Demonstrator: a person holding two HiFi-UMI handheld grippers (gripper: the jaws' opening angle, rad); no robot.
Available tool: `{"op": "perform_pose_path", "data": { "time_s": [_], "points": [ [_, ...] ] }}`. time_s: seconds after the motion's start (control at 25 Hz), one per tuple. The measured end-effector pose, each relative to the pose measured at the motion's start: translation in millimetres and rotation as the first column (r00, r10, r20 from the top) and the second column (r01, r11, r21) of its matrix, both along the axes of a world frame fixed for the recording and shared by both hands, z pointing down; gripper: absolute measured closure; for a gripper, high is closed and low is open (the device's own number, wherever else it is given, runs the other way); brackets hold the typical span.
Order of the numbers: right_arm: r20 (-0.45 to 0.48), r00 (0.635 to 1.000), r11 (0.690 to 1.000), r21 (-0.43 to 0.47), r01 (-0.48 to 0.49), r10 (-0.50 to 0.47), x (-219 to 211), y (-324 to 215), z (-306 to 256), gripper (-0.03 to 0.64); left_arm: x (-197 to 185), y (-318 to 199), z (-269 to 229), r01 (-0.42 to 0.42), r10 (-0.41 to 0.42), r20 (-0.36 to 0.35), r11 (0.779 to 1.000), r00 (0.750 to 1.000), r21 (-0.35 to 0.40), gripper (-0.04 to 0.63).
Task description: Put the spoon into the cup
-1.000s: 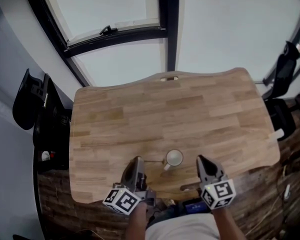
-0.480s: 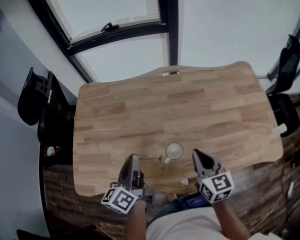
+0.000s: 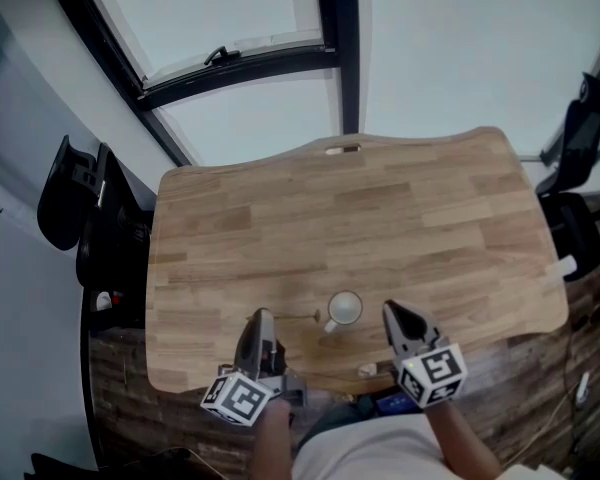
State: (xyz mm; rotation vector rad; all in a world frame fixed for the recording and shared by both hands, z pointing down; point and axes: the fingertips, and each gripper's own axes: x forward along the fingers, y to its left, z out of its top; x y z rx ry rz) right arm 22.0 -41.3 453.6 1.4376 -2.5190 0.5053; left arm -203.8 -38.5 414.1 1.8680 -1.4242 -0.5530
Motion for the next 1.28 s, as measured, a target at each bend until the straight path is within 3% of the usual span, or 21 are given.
{"op": "perform_pose_path", "data": {
  "time_s": [0.32, 1.28],
  "points": [
    [0.006, 0.999, 0.999, 0.009, 0.040, -0.041, -8, -11, 7, 0.620, -1, -5, 11, 0.019, -0.019, 0.007, 1.000, 1.000, -0.010, 0.592],
    [0.001, 1.000, 0.999, -0.038, 0.025, -0.025, 14, -17, 26, 0.620, 20, -15, 37, -0.003, 0.002, -0.018, 0.998, 1.000, -0.069, 0.592]
  ]
}}
